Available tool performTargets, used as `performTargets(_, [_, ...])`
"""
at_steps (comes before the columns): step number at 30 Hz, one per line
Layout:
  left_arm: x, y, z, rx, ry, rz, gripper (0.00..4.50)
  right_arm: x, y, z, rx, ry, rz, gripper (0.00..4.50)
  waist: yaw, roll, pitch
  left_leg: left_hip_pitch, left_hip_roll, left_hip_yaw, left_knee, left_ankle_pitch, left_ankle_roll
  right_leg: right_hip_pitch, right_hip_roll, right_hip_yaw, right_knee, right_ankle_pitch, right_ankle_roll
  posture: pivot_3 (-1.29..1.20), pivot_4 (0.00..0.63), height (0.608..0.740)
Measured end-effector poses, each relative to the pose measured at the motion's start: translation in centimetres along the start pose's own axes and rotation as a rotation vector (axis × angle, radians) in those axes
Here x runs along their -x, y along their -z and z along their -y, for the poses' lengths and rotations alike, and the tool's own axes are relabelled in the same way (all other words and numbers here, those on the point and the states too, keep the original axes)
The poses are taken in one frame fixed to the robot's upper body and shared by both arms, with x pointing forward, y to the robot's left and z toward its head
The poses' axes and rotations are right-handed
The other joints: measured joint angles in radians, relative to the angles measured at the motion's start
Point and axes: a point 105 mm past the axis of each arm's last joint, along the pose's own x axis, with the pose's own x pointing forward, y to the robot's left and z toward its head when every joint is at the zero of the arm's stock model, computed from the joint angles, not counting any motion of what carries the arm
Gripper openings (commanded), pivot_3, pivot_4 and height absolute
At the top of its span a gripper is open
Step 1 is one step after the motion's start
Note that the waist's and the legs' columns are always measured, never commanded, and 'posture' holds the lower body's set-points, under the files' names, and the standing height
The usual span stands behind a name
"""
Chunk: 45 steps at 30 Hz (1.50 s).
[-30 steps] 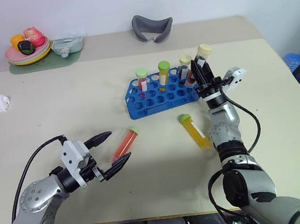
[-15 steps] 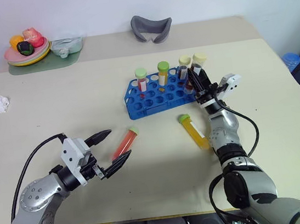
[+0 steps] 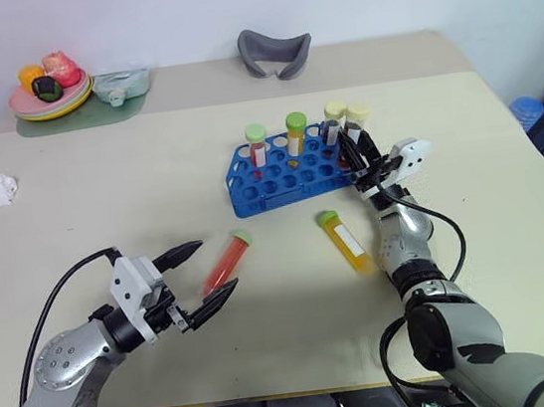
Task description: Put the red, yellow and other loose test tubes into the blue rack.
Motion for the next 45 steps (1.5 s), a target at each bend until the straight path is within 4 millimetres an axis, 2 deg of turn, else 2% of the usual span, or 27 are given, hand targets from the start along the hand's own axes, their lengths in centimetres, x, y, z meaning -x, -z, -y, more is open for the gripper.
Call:
performTargets(13, [0.2, -0.1, -0.3, -0.011, -0.010, -0.005, 4.50, 0.4, -0.1, -0.2, -0.015, 0.034, 0.055, 0.89, -0.002, -0.006, -0.004, 0.009, 0.002, 0.000, -0.003, 0.000, 0.000, 0.007, 0.003, 0.000, -0.001, 0.000, -0.001, 0.00, 0.150, 0.740])
performTargets(15, [0.2, -0.1, -0.3, -0.011, -0.010, -0.005, 4.50, 0.6, 0.1, -0.2, -0.021, 0.041, 0.055, 0.89, -0.003, -0.008, -0.004, 0.014, 0.003, 0.000, -0.005, 0.000, 0.000, 0.012, 0.003, 0.000, -0.002, -0.001, -0.002, 0.00, 0.150, 0.740])
performTargets(21, [0.2, -0.2, -0.3, -0.015, -0.007, -0.006, 4.50, 1.1, 1.1, -0.5, -0.045, 0.067, 0.032, 0.89, -0.003, -0.017, -0.010, 0.016, 0.008, 0.000, -0.006, -0.001, 0.000, 0.012, 0.007, 0.000, -0.002, -0.001, -0.006, 0.00, 0.150, 0.740])
performTargets(28, [0.4, -0.3, -0.5, -0.025, -0.011, -0.011, 4.50, 1.3, 2.0, -1.3, -0.050, 0.059, -0.001, 4.24, -0.002, -0.022, -0.013, 0.017, 0.018, 0.000, -0.007, -0.001, 0.000, 0.012, 0.018, 0.000, -0.003, 0.002, -0.014, 0.00, 0.150, 0.740])
performTargets(29, [0.4, -0.3, -0.5, -0.025, -0.012, -0.011, 4.50, 1.3, 2.1, -1.3, -0.050, 0.062, -0.002, 4.43, -0.001, -0.022, -0.013, 0.017, 0.019, 0.000, -0.007, -0.001, 0.000, 0.012, 0.019, 0.000, -0.003, 0.002, -0.015, 0.00, 0.150, 0.740])
performTargets(34, [0.3, -0.4, -0.6, -0.029, -0.016, -0.004, 4.50, 1.3, 2.2, -0.7, -0.007, 0.112, -0.029, 4.43, 0.001, -0.023, -0.014, 0.018, 0.019, 0.000, -0.008, -0.001, 0.000, 0.012, 0.019, 0.000, -0.003, 0.000, -0.019, 0.00, 0.150, 0.740])
performTargets(40, [-0.3, -0.5, -0.4, -0.020, -0.011, 0.012, 4.50, 1.5, 0.8, 0.8, 0.116, 0.178, -0.028, 4.43, 0.018, -0.018, -0.011, 0.013, 0.016, 0.000, -0.005, -0.001, 0.000, 0.012, 0.016, 0.000, -0.006, 0.000, -0.019, 0.00, 0.150, 0.740])
performTargets(43, [-0.5, -0.4, -0.5, -0.018, 0.002, 0.020, 4.50, 3.5, -0.1, 2.5, 0.222, 0.151, -0.108, 4.43, 0.039, -0.008, -0.006, 0.010, 0.012, 0.000, -0.005, -0.001, 0.000, 0.010, 0.012, 0.000, -0.008, 0.000, -0.015, 0.00, 0.150, 0.740])
performTargets(45, [-0.6, -0.4, -0.6, -0.015, 0.021, 0.028, 4.50, 5.2, -0.7, 3.1, 0.291, 0.114, -0.191, 4.43, 0.044, -0.004, -0.004, 0.002, 0.012, 0.000, -0.006, -0.001, 0.000, 0.002, 0.011, 0.000, -0.007, 0.001, -0.013, 0.00, 0.150, 0.740])
